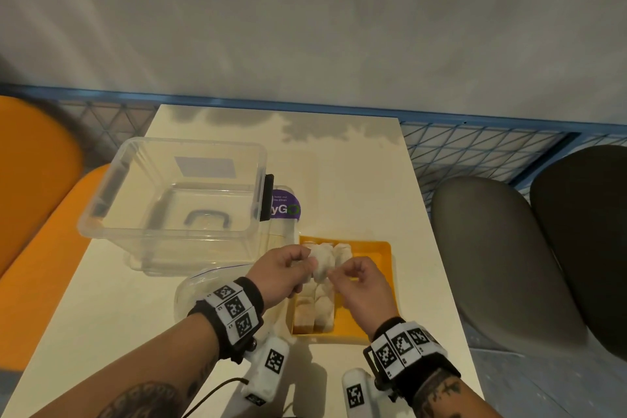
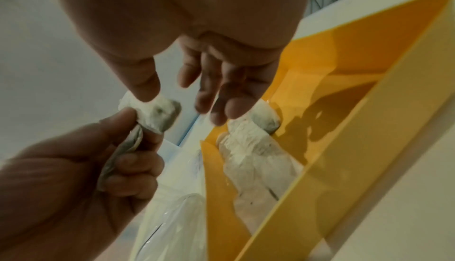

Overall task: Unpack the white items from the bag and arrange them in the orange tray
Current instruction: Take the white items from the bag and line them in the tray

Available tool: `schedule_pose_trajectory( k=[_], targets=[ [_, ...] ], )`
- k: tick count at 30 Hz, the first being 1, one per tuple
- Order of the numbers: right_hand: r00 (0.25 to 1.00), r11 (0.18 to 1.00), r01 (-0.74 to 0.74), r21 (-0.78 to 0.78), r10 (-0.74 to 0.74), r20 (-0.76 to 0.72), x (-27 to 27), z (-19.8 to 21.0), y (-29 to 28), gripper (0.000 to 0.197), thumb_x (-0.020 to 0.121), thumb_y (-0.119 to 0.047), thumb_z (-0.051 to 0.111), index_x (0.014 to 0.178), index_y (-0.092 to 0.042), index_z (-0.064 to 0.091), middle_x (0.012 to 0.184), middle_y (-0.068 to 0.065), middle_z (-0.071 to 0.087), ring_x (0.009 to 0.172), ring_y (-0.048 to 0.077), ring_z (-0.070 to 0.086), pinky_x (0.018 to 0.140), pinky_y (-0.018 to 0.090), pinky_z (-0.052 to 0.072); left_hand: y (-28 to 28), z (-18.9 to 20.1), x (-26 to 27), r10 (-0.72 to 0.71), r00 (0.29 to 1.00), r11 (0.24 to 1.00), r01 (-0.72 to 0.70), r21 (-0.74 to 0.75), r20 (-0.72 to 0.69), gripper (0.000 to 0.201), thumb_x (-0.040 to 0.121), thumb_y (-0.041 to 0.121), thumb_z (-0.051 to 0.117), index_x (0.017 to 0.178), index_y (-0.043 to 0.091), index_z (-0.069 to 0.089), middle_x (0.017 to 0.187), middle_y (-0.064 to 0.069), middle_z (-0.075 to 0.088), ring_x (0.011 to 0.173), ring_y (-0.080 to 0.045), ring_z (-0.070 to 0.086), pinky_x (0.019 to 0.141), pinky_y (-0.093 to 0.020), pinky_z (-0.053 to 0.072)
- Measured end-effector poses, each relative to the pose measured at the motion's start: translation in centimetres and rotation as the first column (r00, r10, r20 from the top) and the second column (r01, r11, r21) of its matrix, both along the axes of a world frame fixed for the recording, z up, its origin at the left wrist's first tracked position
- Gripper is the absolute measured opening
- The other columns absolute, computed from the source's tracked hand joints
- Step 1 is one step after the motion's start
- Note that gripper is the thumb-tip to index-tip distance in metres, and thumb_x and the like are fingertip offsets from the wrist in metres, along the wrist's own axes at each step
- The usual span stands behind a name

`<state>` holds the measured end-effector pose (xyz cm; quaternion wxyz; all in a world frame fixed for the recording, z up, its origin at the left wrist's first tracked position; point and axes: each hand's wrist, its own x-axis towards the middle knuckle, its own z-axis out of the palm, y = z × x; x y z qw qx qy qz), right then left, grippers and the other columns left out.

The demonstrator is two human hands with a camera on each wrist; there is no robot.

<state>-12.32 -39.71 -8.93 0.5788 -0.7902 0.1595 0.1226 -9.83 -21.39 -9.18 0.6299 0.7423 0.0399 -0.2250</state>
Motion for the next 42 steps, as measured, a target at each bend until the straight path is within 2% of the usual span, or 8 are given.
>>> schedule_pose_trajectory(
  k=[4,6,9,14,18,20,37,42],
  targets=[
    [0.969,0.976,-0.201,-0.084,0.211,0.131,0.0,0.6,-0.8,0.032,0.085,-0.032,0.073,0.115,-0.039,0.062,0.103,-0.014,0.064,0.088,0.006,0.062,0.079,0.018,0.051,0.0,-0.7,-0.2,-0.181,0.981,0.96,0.159,0.229,0.076,0.018,0.094,0.034,0.062,0.078,0.03,0.07,0.066,0.013,0.063,0.063,-0.004,0.057,0.067,-0.025,0.049],
    [0.929,0.926,-0.326,-0.191,0.351,0.118,-0.1,0.7,-0.8,0.021,0.087,-0.03,0.071,0.1,-0.045,0.065,0.089,-0.017,0.065,0.08,0.002,0.059,0.073,0.016,0.049,-0.1,-0.9,-0.4,-0.236,0.968,0.938,0.204,0.279,0.083,0.017,0.093,0.033,0.064,0.079,0.029,0.071,0.068,0.013,0.064,0.063,0.0,0.056,0.068,-0.022,0.048],
    [0.923,0.894,-0.351,-0.28,0.381,0.061,-0.4,0.2,-1.1,0.015,0.088,-0.026,0.069,0.086,-0.04,0.064,0.074,-0.015,0.059,0.067,-0.002,0.055,0.063,0.013,0.045,-0.1,-1.0,-0.7,-0.288,0.956,0.908,0.253,0.335,0.062,0.011,0.093,0.033,0.064,0.084,0.033,0.071,0.077,0.014,0.067,0.068,0.002,0.058,0.071,-0.02,0.047],
    [0.912,0.803,-0.401,-0.441,0.394,-0.113,0.1,-0.8,-3.1,0.015,0.089,-0.027,0.062,0.078,-0.036,0.055,0.078,-0.01,0.061,0.072,0.005,0.057,0.066,0.024,0.048,1.3,-1.5,-0.7,-0.152,0.988,0.934,0.15,0.325,-0.021,0.008,0.094,0.032,0.061,0.092,0.034,0.068,0.092,0.013,0.067,0.074,-0.005,0.06,0.072,-0.026,0.053],
    [0.789,0.564,-0.612,-0.554,0.481,-0.383,1.9,-0.6,-3.8,0.016,0.092,-0.022,0.052,0.102,-0.025,0.064,0.106,-0.001,0.065,0.095,0.019,0.06,0.079,0.031,0.052,2.3,-1.6,-0.8,-0.033,0.993,0.969,0.06,0.241,-0.115,0.013,0.091,0.02,0.061,0.1,0.028,0.067,0.087,0.0,0.068,0.07,-0.014,0.061,0.062,-0.027,0.051],
    [0.765,0.519,-0.643,-0.563,0.468,-0.443,3.0,-0.6,-3.6,0.02,0.091,-0.021,0.053,0.106,-0.021,0.066,0.11,0.002,0.065,0.099,0.022,0.06,0.082,0.032,0.052,2.8,-1.9,-0.7,-0.014,0.987,0.977,0.047,0.206,-0.158,0.021,0.087,0.014,0.063,0.102,0.028,0.066,0.094,-0.007,0.07,0.074,-0.018,0.063,0.064,-0.029,0.052],
    [0.864,0.604,-0.503,-0.618,0.323,-0.387,9.1,-3.5,-1.9,0.008,0.089,-0.023,0.062,0.095,-0.023,0.068,0.106,0.004,0.07,0.089,0.023,0.063,0.069,0.027,0.046,4.4,-2.7,-0.4,0.037,0.989,0.99,-0.017,0.142,-0.14,0.02,0.086,0.013,0.07,0.103,0.022,0.065,0.093,-0.014,0.075,0.067,-0.019,0.066,0.067,-0.031,0.059],
    [0.879,0.623,-0.473,-0.622,0.295,-0.374,9.2,-3.4,-2.0,0.012,0.088,-0.024,0.062,0.1,-0.021,0.064,0.112,0.004,0.066,0.095,0.024,0.063,0.08,0.03,0.052,3.9,-2.5,-0.1,0.03,0.991,0.989,-0.011,0.145,-0.127,0.018,0.085,0.012,0.072,0.101,0.018,0.066,0.093,-0.016,0.074,0.067,-0.021,0.068,0.071,-0.037,0.062]
  ],
)
